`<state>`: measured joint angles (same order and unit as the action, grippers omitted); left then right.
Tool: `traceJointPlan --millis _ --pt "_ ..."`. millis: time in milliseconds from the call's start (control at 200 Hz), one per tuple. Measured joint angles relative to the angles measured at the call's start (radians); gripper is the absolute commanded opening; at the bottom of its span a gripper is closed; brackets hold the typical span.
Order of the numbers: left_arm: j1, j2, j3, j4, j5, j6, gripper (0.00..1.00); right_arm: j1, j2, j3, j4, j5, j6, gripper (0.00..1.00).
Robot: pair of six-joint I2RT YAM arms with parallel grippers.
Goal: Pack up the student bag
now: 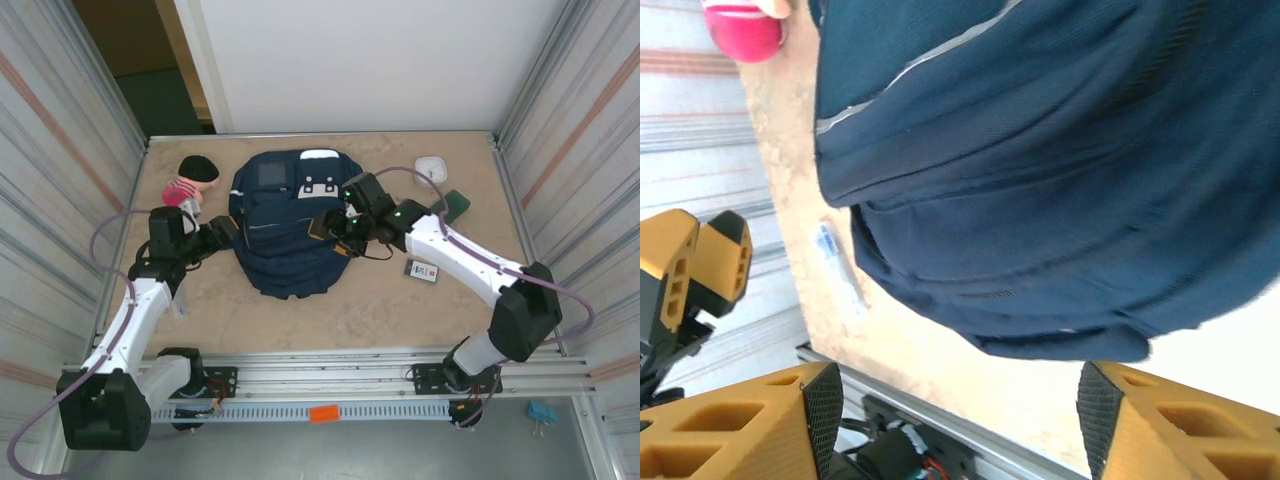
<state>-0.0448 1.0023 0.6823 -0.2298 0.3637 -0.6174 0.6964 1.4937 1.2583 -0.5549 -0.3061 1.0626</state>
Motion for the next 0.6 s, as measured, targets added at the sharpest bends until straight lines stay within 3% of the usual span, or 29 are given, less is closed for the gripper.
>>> traceJointPlan --millis 130,356,596 --pt "-0.044 0.018 0.029 -0.013 -0.009 0.012 0.61 -0.097 -0.060 0.010 -0.138 0.034 -0.081 0.73" --pt "-0.153 0.079 0.088 -0.020 -0.039 0.048 0.62 -0.397 -0.074 0.019 -0.346 0.181 -0.246 0.90" --pt "-0.161 0.133 0.099 -0.021 -0.055 0.056 0.62 -0.579 0.069 0.065 -0.388 0.270 -0.368 0.97"
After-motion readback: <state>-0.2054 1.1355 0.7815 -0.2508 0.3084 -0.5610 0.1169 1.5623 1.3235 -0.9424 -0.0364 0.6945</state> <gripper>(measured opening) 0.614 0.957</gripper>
